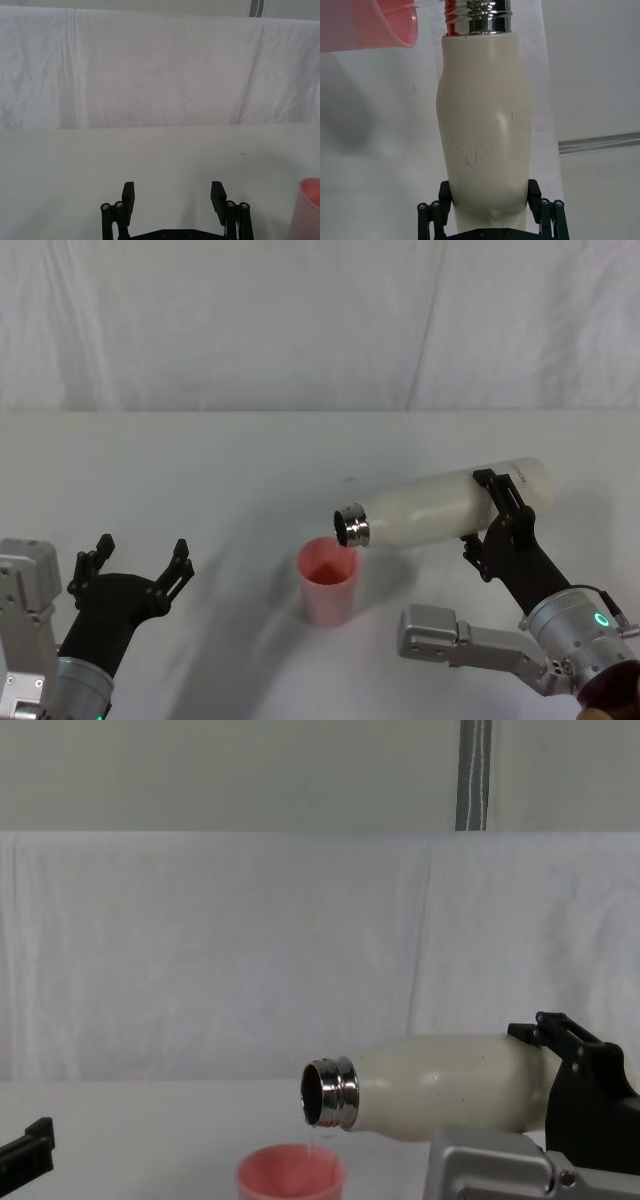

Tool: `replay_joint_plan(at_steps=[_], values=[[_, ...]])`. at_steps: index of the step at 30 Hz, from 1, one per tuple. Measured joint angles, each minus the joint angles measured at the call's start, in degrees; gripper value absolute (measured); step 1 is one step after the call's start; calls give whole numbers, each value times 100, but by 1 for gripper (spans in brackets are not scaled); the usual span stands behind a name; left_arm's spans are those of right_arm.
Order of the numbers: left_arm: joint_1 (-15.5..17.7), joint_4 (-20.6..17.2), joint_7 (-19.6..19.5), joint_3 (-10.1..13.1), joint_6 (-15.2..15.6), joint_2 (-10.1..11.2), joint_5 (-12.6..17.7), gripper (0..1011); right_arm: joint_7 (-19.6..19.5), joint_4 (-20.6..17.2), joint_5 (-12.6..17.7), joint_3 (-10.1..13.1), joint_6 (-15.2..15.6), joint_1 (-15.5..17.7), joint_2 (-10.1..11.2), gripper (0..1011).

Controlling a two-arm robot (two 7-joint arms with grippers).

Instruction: Grasp the thermos with one hand and pour water into the cup lid.

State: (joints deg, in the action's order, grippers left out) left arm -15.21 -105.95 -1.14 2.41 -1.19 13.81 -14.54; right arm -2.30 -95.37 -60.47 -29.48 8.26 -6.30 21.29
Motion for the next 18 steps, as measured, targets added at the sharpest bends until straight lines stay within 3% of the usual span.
replay_joint_plan(at_steps=[18], values=[[0,0,0,0,0,0,0,1001,6,5,-15,-6,1,-5,10,948]])
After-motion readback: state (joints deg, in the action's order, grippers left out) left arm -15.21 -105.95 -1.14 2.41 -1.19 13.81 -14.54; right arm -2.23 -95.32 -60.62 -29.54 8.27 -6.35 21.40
